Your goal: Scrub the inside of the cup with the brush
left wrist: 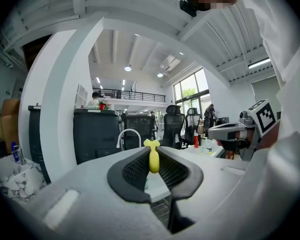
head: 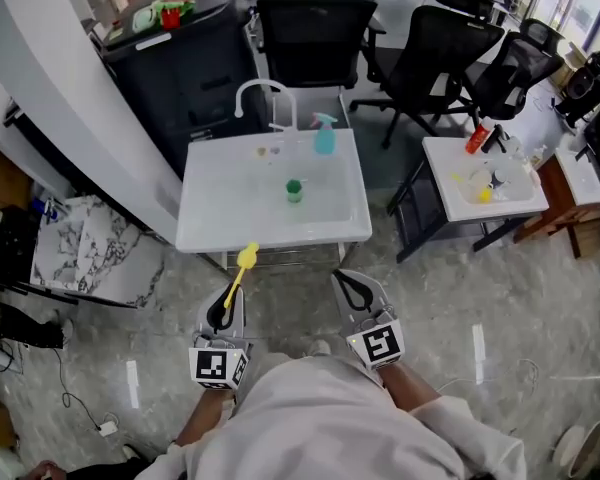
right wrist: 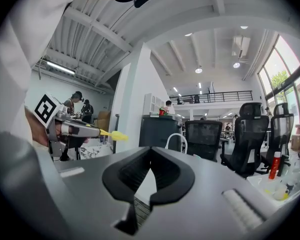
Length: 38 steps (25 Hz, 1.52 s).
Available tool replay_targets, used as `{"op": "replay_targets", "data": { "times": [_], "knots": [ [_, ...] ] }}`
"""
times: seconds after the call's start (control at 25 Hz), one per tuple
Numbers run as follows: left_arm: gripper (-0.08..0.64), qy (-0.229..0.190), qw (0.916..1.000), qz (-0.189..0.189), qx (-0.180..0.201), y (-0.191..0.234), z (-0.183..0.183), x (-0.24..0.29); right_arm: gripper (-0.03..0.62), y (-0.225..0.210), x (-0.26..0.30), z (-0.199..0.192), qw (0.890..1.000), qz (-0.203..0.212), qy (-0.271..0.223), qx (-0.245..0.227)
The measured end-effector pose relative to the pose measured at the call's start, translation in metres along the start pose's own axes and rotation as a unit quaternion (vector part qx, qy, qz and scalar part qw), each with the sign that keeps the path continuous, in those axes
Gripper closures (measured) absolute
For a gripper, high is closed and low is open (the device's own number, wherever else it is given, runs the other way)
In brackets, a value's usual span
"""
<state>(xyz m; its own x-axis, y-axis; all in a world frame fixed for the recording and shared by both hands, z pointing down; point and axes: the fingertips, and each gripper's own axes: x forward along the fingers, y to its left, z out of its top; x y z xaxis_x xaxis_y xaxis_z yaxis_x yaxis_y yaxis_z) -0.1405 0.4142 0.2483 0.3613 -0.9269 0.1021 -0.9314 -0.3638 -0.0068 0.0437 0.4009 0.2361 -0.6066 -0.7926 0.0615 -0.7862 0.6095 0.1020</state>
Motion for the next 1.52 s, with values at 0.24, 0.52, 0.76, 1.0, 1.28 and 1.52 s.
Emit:
{"op": "replay_targets", "data": {
  "times": [0.24, 0.52, 0.76, 1.0, 1.28, 1.52],
  "knots": [
    [0.522, 0.009, 0.9999, 0.006, -0.001, 0.003, -0.002, 0.036, 0.589, -0.032, 0.022, -0.018, 1.0, 0.004, 0.011, 0.008],
    [0.522, 0.026, 0.9995, -0.013, -0.011, 0.023, -0.007, 0.085, 0.589, -0.056, 0.066, -0.026, 0.999, -0.004, 0.03, 0.018],
    [0.522, 0.021, 0.9987, -0.043, -0.018, 0.05, -0.007, 0.132, 0.589, -0.074, 0.111, -0.034, 0.999, -0.019, 0.042, 0.0],
    [0.522, 0.015, 0.997, -0.073, -0.017, 0.077, -0.002, 0.171, 0.589, -0.085, 0.159, -0.02, 0.998, -0.039, 0.051, -0.006],
    [0.522, 0.023, 0.9952, -0.093, -0.021, 0.1, -0.009, 0.202, 0.589, -0.091, 0.195, -0.017, 0.998, -0.056, 0.034, -0.004],
    [0.522, 0.033, 0.9941, -0.101, -0.023, 0.102, -0.019, 0.229, 0.589, -0.113, 0.207, -0.025, 0.997, -0.063, 0.044, 0.005]
  ]
}}
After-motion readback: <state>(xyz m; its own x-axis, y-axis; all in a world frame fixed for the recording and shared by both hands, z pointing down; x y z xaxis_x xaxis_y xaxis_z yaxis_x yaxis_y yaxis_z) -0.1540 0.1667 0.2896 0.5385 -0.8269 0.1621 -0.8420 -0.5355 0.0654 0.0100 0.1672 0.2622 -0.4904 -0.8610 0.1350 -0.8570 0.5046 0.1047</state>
